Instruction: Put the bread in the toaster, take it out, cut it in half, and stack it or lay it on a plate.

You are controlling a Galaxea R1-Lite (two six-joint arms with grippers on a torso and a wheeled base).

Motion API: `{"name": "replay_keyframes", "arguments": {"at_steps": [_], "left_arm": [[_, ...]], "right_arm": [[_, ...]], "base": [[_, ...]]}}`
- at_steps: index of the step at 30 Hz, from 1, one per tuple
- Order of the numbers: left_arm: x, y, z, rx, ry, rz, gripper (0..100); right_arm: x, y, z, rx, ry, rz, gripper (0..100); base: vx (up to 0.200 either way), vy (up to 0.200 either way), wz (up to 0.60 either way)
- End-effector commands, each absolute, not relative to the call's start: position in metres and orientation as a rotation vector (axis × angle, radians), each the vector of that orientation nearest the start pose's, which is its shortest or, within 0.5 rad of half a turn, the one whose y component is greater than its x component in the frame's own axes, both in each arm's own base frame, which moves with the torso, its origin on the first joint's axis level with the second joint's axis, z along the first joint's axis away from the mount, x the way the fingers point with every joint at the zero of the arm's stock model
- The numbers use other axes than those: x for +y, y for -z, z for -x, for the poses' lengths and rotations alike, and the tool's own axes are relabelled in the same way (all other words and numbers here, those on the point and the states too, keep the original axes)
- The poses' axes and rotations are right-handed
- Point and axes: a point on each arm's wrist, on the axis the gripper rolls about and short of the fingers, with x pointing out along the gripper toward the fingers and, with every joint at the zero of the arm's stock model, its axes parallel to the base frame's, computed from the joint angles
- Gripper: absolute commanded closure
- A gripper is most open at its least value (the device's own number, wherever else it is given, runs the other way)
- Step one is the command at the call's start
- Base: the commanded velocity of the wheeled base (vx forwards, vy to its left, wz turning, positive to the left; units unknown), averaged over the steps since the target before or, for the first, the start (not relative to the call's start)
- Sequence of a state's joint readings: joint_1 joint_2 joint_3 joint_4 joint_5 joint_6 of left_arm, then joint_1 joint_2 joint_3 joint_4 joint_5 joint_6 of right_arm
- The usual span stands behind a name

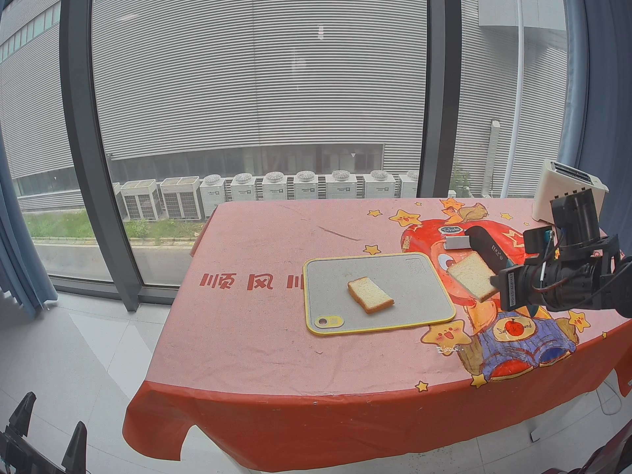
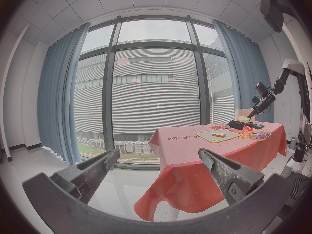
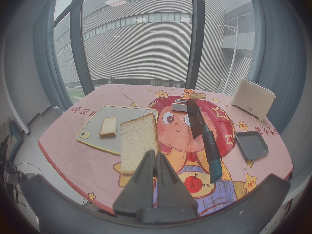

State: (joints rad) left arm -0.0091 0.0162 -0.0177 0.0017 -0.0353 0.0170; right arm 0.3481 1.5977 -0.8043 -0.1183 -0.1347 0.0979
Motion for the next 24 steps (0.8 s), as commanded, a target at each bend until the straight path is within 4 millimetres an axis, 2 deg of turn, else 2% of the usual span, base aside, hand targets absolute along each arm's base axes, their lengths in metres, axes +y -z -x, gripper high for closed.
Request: {"name": "replay_keyframes", "arguments": {"at_steps": [1, 6, 11, 18, 24], "left_arm": [[-0.001, -0.076, 0.023, 0.0, 0.044, -0.017, 0], [-0.001, -0.076, 0.023, 0.0, 0.044, -0.017, 0], [-0.001, -0.076, 0.023, 0.0, 0.044, -0.017, 0], [-0.001, -0.076, 0.023, 0.0, 0.044, -0.017, 0], [-0.001, -0.076, 0.023, 0.0, 0.044, -0.017, 0]], "right_arm": [[0.084, -0.168, -0.233, 0.647, -0.181, 0.066, 100], [0.087, -0.167, -0.227, 0.648, -0.192, 0.075, 100], [0.086, -0.167, -0.211, 0.642, -0.224, 0.076, 100], [0.076, -0.168, -0.189, 0.627, -0.228, 0.069, 100], [0.07, -0.16, -0.173, 0.642, -0.233, 0.075, 100]], "base": [[0.0, 0.0, 0.0], [0.0, 0.0, 0.0], [0.0, 0.0, 0.0], [0.0, 0.0, 0.0], [0.0, 0.0, 0.0]]}}
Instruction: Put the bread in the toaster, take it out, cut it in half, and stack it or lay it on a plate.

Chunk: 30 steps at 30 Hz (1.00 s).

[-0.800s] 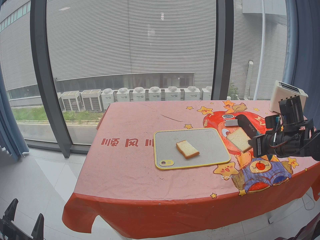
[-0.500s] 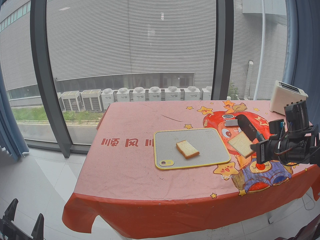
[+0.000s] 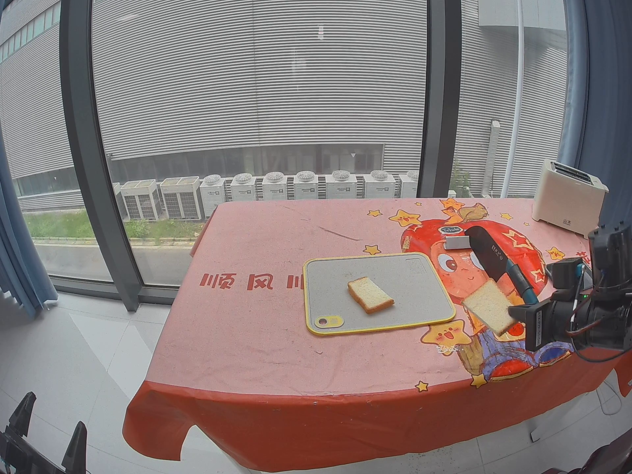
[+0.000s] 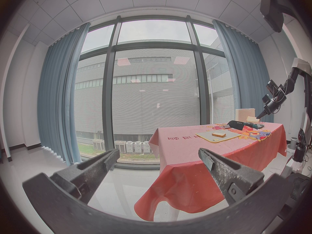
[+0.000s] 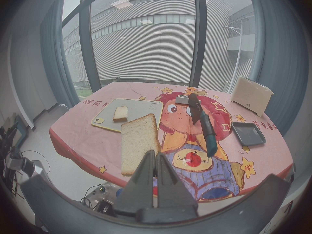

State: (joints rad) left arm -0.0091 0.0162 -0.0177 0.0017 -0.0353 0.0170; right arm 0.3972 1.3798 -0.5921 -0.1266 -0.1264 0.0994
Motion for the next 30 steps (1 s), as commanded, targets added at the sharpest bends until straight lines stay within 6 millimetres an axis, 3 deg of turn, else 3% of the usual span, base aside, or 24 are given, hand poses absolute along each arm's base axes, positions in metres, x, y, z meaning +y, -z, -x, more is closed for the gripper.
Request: {"name": "replay_keyframes", "arguments": {"at_steps": [1, 30], "left_arm": [[-0.001, -0.076, 0.023, 0.0, 0.044, -0.017, 0], [-0.001, -0.076, 0.023, 0.0, 0.044, -0.017, 0]], "right_arm": [[0.069, -0.159, -0.169, 0.644, -0.235, 0.077, 100], [0.068, -0.152, -0.151, 0.563, -0.26, 0.069, 100]], "base": [[0.0, 0.0, 0.0], [0.0, 0.0, 0.0]]}}
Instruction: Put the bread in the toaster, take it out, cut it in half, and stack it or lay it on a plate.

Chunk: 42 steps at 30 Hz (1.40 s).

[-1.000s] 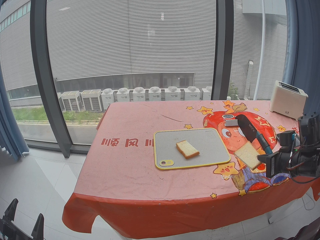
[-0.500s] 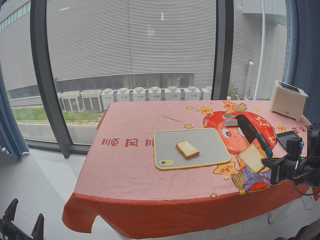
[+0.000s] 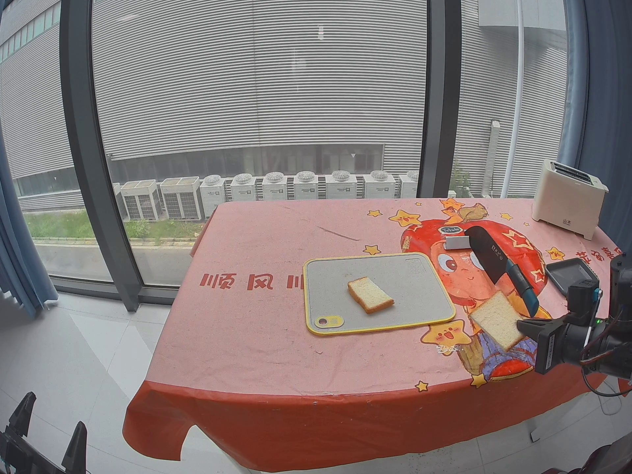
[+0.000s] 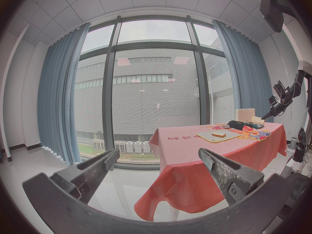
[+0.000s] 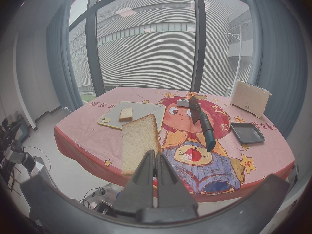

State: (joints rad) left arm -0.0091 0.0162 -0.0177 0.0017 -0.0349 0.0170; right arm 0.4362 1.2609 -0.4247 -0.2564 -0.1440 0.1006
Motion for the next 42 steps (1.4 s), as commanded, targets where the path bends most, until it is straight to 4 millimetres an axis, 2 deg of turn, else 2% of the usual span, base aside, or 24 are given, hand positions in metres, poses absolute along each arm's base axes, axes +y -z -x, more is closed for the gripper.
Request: {"name": "replay_keyframes", "arguments": {"at_steps": [1, 15, 42], "left_arm": [[-0.0006, -0.0757, 0.0229, 0.0, 0.044, -0.017, 0], [-0.0005, -0.0757, 0.0229, 0.0, 0.046, -0.017, 0], [-0.0006, -0.0757, 0.0229, 0.0, 0.044, -0.017, 0]], "right_arm": [[0.0674, -0.153, -0.1507, 0.557, -0.26, 0.066, 100], [0.0668, -0.1535, -0.1505, 0.554, -0.258, 0.065, 100], [0.0658, -0.1528, -0.151, 0.557, -0.251, 0.068, 100]], "base": [[0.0, 0.0, 0.0], [0.0, 0.0, 0.0], [0.0, -0.2, 0.0]]}}
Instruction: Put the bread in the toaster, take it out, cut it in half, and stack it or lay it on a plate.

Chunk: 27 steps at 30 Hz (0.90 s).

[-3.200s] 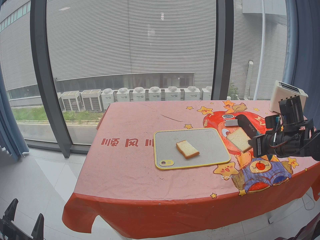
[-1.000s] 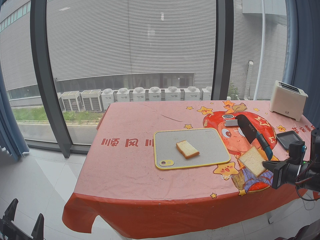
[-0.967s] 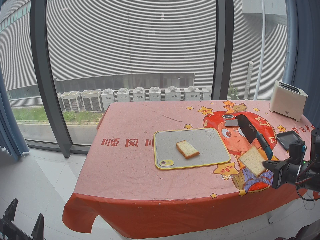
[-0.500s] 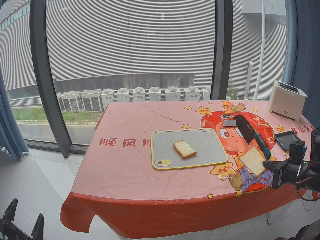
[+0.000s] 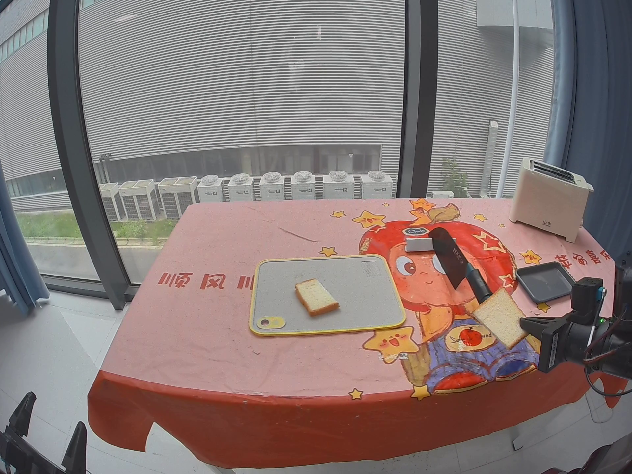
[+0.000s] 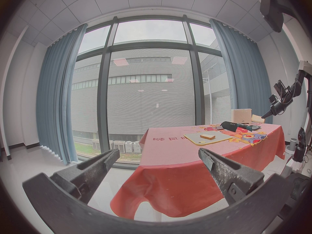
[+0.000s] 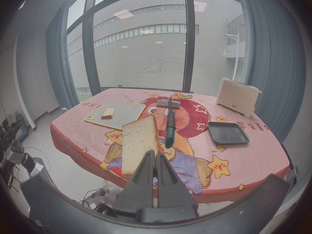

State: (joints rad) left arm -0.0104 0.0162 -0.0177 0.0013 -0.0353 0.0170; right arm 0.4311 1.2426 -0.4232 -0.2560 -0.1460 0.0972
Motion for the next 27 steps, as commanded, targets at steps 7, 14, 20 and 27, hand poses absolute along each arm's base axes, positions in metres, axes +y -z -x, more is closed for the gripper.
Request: {"name": "replay_keyframes", "arguments": {"at_steps": [7, 14, 20, 27], "left_arm": [[-0.0006, -0.0757, 0.0229, 0.0, 0.044, -0.017, 0], [-0.0005, -0.0757, 0.0229, 0.0, 0.046, -0.017, 0], [-0.0005, -0.0757, 0.0229, 0.0, 0.046, -0.017, 0], [-0.0006, -0.0757, 0.0229, 0.0, 0.044, -0.017, 0]], "right_arm": [[0.0663, -0.1528, -0.1508, 0.557, -0.252, 0.068, 100], [0.0659, -0.1532, -0.1511, 0.554, -0.24, 0.07, 100], [0.0655, -0.1535, -0.151, 0.552, -0.237, 0.069, 100], [0.0655, -0.1536, -0.1515, 0.552, -0.235, 0.067, 100]], "base": [[0.0, -0.2, 0.0], [0.0, -0.2, 0.0], [0.0, -0.2, 0.0], [0.0, -0.2, 0.0]]}}
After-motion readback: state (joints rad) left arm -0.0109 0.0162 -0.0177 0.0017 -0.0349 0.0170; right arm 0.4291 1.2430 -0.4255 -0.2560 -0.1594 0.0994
